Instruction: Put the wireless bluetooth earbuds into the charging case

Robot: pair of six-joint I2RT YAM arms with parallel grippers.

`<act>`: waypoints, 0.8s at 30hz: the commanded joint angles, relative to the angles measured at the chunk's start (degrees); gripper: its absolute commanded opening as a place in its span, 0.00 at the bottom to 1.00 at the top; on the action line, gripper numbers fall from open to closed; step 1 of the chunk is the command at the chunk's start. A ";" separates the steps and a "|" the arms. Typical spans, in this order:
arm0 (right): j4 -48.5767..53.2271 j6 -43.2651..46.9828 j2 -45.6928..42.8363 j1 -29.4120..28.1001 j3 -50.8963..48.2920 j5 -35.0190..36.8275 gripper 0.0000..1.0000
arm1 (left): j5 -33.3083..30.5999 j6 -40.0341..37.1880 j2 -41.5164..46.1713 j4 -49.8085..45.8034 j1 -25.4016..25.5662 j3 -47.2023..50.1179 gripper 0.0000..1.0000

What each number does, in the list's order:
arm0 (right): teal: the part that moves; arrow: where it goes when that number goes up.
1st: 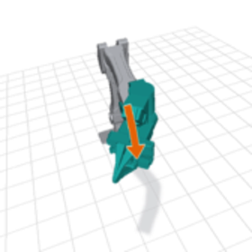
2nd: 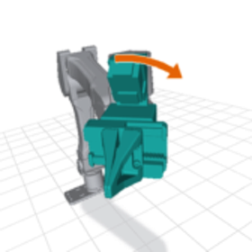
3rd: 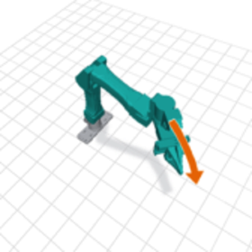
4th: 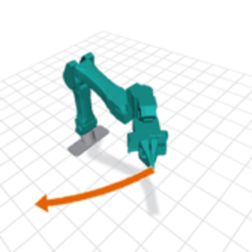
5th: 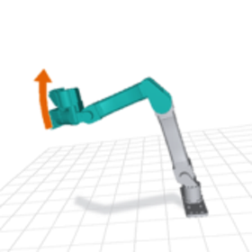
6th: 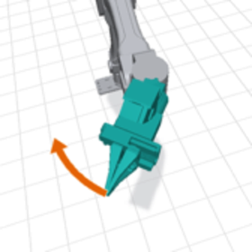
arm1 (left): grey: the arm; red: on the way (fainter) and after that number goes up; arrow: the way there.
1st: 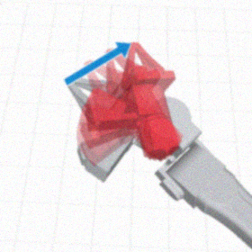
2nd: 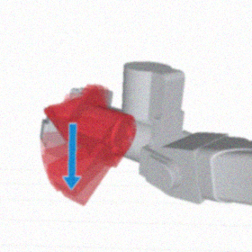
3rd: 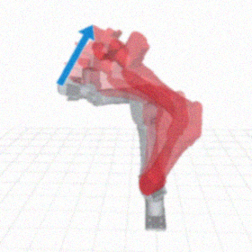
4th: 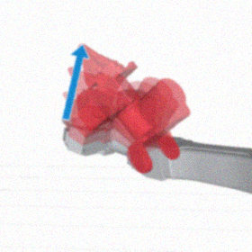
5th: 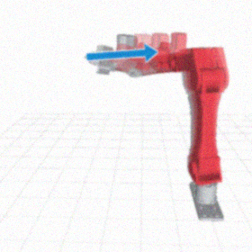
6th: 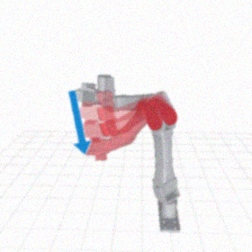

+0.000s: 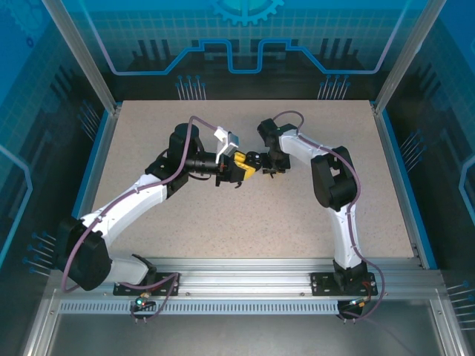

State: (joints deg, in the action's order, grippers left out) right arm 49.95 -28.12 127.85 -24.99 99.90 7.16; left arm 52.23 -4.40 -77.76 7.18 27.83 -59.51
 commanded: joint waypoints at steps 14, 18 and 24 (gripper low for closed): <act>-3.89 1.66 -1.28 0.15 -4.71 1.42 0.19 | 0.03 0.09 1.06 0.03 -0.59 0.34 0.03; -8.44 1.57 -5.35 1.54 -8.85 -1.68 0.18 | -1.81 1.56 0.35 -0.47 -0.82 0.10 0.02; -16.80 0.93 -12.79 4.37 -16.44 -7.89 0.17 | -5.14 3.94 -0.55 1.34 -1.20 1.29 0.02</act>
State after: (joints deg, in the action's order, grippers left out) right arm 37.69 -26.79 119.35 -22.20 86.06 3.05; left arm 49.36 -2.37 -77.89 7.29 27.24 -59.31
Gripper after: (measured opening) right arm 0.175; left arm 0.222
